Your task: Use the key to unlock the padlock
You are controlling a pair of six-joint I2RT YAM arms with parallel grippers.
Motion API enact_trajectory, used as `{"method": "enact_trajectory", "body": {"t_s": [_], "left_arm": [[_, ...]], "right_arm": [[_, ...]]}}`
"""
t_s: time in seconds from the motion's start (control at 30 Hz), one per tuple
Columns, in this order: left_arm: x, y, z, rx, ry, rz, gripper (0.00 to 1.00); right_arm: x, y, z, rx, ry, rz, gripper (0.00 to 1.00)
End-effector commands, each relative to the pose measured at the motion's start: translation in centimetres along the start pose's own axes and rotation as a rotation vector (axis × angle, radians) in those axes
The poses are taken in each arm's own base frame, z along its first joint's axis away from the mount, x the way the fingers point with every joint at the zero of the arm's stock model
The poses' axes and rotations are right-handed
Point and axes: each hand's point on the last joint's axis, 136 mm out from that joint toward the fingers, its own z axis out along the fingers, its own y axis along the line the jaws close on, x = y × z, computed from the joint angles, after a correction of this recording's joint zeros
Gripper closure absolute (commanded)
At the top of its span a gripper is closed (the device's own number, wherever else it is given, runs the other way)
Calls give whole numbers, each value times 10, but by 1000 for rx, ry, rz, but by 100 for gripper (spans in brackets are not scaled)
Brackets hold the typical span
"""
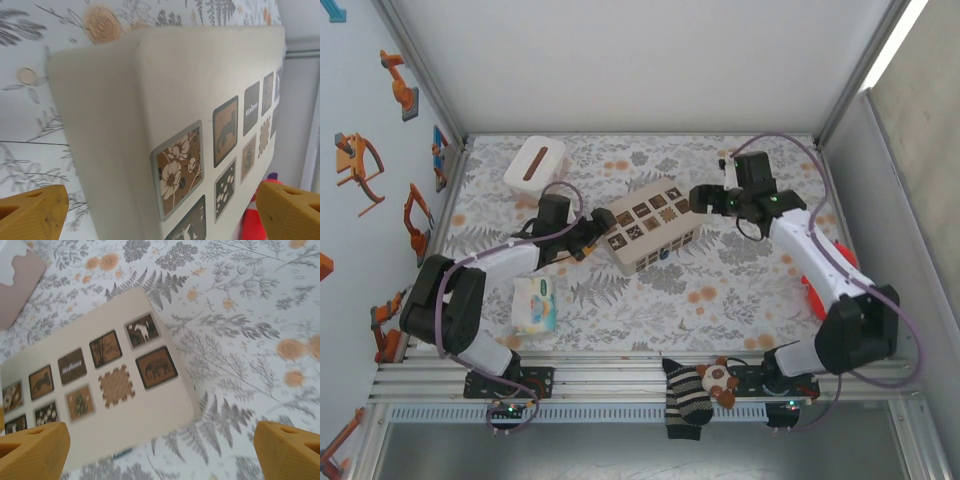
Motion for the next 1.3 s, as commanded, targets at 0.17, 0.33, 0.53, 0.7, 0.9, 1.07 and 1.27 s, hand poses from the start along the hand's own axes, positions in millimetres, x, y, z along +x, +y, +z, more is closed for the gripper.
{"method": "enact_trajectory", "body": {"t_s": [0.17, 0.33, 0.53, 0.7, 0.9, 1.07, 1.27], "left_arm": [[-16, -40, 22, 80, 25, 35, 4], [-36, -46, 27, 90, 11, 48, 4], [-39, -44, 21, 58, 19, 77, 4], [-37, -24, -9, -35, -25, 123, 4], [-33, -6, -33, -84, -56, 112, 4], [-38, -3, -45, -93, -84, 109, 4], [-44, -8, -52, -89, -105, 111, 4]], "right_arm": [[141, 17, -29, 80, 349, -61, 32], [191, 33, -26, 110, 451, -128, 40], [233, 53, -9, 118, 566, -240, 48], [265, 65, -2, 110, 686, -327, 55], [285, 65, 3, 127, 755, -410, 58], [290, 67, 10, 146, 780, -449, 63], [296, 62, 14, 183, 814, -449, 74]]}}
